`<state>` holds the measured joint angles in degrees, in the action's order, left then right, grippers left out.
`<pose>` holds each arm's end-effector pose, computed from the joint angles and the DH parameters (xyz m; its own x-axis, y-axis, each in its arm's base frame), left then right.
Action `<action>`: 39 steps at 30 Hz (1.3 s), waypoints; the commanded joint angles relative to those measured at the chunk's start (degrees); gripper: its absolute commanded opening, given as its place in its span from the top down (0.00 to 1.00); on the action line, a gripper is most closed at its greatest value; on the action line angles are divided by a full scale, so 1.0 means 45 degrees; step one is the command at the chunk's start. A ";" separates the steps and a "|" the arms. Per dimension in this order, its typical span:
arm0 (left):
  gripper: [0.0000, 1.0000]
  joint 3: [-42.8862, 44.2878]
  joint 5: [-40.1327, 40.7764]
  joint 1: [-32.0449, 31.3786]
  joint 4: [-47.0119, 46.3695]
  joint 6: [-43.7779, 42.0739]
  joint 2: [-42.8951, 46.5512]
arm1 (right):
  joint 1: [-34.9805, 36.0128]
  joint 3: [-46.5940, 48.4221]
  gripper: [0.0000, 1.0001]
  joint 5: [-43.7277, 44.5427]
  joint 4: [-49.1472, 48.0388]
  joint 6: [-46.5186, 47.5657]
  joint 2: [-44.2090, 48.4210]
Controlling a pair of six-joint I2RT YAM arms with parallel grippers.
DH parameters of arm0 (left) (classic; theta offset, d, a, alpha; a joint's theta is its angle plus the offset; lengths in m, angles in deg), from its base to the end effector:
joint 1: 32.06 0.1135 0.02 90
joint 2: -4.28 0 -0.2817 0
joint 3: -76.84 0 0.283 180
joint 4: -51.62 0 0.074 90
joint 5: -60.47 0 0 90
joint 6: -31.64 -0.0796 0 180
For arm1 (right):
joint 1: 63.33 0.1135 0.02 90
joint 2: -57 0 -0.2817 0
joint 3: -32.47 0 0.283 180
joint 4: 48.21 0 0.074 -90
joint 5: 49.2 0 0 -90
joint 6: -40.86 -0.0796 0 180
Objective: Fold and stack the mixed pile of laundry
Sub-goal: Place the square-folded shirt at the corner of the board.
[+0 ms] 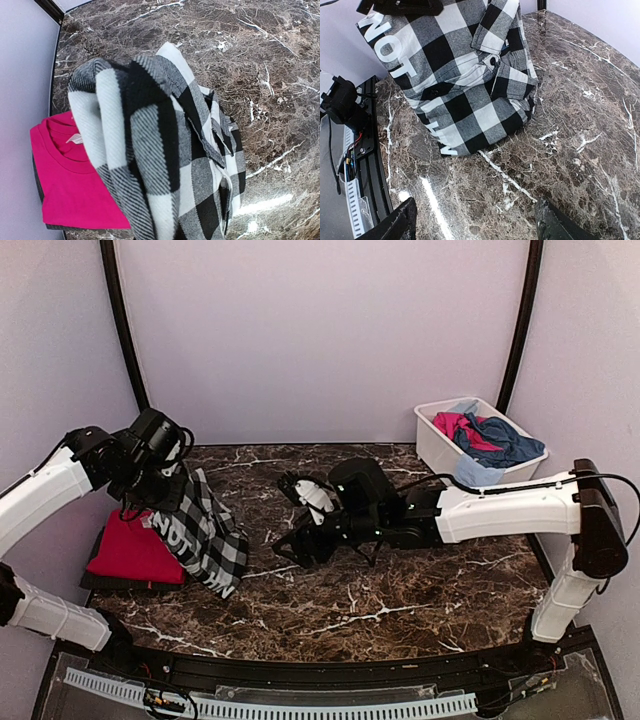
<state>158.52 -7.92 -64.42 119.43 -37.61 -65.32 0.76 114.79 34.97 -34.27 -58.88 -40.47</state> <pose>0.2538 -0.1261 0.3144 -0.7670 0.0961 -0.6344 0.0542 0.9949 0.0851 0.1953 0.4206 0.2444 -0.3673 -0.3710 -0.8529 -0.8842 0.4237 0.1965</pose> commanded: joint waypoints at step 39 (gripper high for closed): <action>1.00 -0.0131 0.2656 0.2665 -0.0385 -0.4085 0.2004 | -0.0054 0.0011 0.23 -0.0378 -0.1041 0.0131 0.0052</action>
<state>159.40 2.09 -54.91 122.86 -51.32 -59.23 0.74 114.66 34.12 -36.50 -58.24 -40.17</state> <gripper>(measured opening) 0.032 0.773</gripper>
